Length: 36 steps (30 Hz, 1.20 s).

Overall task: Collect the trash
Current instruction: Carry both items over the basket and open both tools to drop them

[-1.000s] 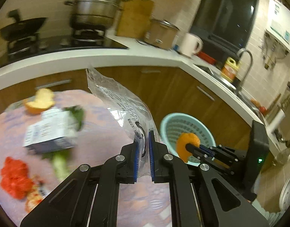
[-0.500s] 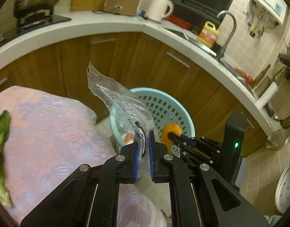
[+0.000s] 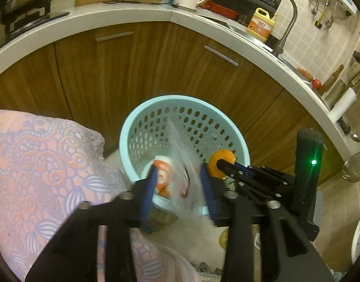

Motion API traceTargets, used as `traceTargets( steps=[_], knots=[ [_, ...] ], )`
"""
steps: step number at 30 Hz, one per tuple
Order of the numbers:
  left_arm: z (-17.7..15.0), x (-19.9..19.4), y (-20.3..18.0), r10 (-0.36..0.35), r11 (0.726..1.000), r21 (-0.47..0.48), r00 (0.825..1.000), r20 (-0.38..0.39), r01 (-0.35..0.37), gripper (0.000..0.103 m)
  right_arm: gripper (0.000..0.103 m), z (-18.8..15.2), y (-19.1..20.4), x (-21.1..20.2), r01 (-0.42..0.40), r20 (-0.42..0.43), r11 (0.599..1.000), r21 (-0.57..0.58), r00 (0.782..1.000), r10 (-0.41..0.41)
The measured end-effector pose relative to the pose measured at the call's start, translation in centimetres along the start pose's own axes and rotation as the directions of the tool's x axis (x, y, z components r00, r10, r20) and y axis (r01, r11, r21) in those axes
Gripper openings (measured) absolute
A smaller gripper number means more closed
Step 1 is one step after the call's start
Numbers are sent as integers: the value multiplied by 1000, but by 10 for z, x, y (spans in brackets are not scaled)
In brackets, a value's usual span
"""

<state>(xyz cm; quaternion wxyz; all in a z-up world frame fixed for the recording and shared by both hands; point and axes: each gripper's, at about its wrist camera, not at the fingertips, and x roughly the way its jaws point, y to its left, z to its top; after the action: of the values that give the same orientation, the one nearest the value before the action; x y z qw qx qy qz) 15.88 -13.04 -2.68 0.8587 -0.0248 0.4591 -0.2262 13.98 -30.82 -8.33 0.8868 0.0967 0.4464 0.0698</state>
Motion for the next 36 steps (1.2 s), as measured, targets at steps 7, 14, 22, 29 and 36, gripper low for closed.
traceTargets(
  steps=[7,14,22,29,36],
  knots=[
    [-7,2,13,6,999,-40,1000,-6,-6,41,12,-2,-2,2,-3,-18,1000,11,1000,3],
    [-17,-16,21,4,999,-47,1000,17,-3,50,29,-1,4,-4,-13,-8,1000,8,1000,13],
    [-22,-46,33,-1,998,-61,997,75,6,61,53,3,15,7,-8,-113,1000,-16,994,6],
    [-25,-54,43,-10,995,-97,996,92,19,61,53,-2,18,3,40,-201,996,-79,978,-56],
    [-41,-91,50,18,994,-114,985,169,1,61,53,1,30,-27,-19,-105,997,-78,994,11]
  ],
)
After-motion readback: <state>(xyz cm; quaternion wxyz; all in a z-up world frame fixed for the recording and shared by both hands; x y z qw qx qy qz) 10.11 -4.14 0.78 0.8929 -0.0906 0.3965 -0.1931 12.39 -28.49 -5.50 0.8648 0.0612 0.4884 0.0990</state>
